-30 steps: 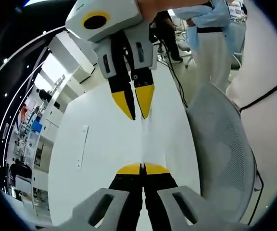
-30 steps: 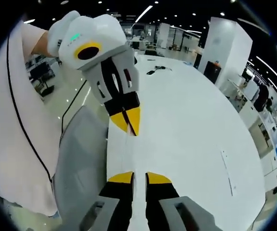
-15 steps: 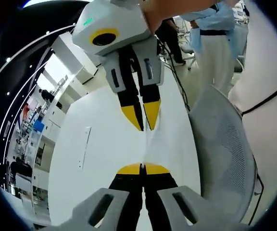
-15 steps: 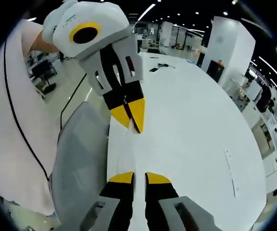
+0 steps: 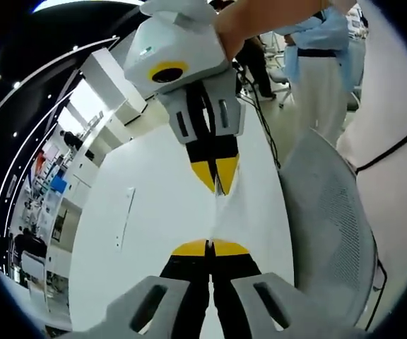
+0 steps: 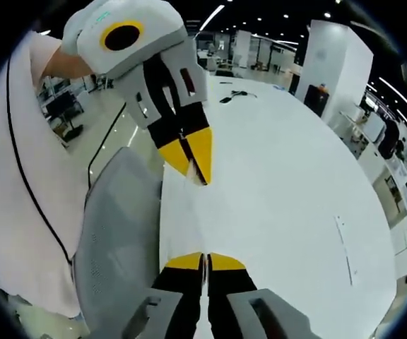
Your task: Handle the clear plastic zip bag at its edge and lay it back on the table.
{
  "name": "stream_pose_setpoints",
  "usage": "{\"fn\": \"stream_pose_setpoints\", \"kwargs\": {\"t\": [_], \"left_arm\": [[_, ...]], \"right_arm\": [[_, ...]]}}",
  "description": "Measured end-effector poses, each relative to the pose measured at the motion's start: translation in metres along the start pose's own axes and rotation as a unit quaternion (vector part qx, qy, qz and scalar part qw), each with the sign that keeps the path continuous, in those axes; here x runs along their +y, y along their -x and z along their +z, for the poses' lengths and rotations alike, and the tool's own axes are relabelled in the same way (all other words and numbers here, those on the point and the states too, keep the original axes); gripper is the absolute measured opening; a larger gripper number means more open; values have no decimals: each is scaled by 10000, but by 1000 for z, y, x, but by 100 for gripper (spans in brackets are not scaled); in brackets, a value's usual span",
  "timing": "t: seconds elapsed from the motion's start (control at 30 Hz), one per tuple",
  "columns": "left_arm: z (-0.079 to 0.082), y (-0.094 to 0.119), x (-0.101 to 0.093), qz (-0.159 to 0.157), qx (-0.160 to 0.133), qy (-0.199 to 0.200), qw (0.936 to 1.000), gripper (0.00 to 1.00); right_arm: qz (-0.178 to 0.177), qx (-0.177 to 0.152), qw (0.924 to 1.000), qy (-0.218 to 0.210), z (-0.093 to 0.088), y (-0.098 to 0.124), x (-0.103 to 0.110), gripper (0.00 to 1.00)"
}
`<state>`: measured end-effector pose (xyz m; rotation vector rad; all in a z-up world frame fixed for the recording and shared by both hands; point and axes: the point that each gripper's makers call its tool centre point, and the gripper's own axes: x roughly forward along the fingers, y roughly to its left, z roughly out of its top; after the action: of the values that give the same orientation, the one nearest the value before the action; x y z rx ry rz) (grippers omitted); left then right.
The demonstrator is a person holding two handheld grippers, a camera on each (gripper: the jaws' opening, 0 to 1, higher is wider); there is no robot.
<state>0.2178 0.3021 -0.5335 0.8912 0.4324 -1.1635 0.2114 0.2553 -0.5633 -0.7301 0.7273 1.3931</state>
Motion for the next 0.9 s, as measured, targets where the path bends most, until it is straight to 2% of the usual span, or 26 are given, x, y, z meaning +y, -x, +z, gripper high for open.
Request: {"fn": "stream_pose_setpoints", "kwargs": {"t": [0.2,0.4,0.6,0.8,0.9], "left_arm": [[-1,0,1,-13,-6,65,10000,0],[-7,0,0,-70,48,224,9997,0],[-6,1,2,-40,33,233,9997,1],[4,2,6,19,-30,257,9997,14],[12,2,2,-36,-91,206,9997,17]], "right_arm": [[29,16,10000,12,0,-1,0,0],[-76,185,9995,249,2,0,-5,0],[-186,400,9980,458,3,0,-9,0],[-265,573,9963,583,1,0,-11,0],[-293,591,9960,605,2,0,-12,0]]}}
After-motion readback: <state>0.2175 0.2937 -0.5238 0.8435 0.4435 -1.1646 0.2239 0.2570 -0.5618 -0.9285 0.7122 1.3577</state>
